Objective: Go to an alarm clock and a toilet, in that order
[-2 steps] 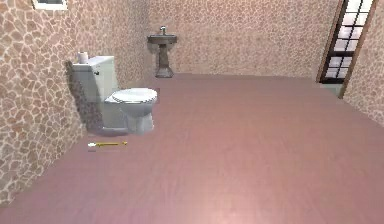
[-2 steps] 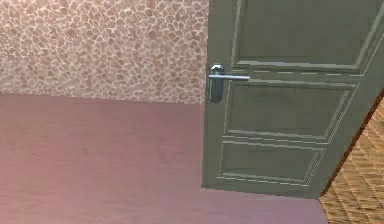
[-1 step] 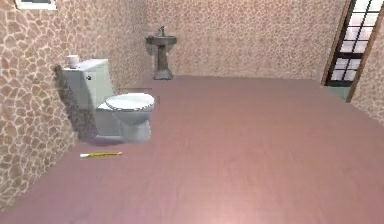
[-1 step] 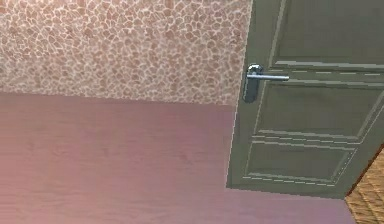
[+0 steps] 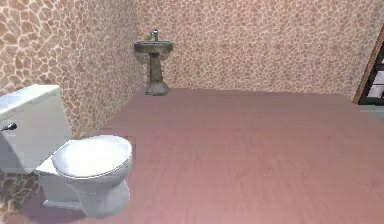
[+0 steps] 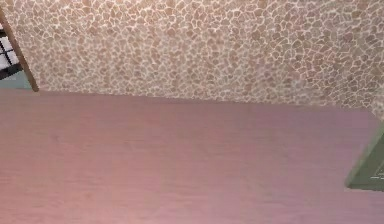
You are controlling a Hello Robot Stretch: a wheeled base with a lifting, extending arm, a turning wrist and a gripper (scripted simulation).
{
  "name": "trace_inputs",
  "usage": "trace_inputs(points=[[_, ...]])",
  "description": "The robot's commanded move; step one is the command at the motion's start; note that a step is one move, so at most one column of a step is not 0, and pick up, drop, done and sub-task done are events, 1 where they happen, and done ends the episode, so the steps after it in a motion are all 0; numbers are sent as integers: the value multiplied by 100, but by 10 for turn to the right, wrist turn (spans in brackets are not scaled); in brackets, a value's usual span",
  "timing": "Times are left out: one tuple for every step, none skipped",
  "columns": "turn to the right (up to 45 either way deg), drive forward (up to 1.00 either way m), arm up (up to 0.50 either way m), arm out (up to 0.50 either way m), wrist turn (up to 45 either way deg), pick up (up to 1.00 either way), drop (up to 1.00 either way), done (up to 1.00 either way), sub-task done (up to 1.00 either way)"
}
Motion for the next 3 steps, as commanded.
trace_inputs(points=[[0, 55, 0, 0, 0, 0, 0, 0, 0], [-450, 0, 0, 0, 0, 0, 0, 0, 0], [0, 0, 0, 0, 0, 0, 0, 100, 0]])
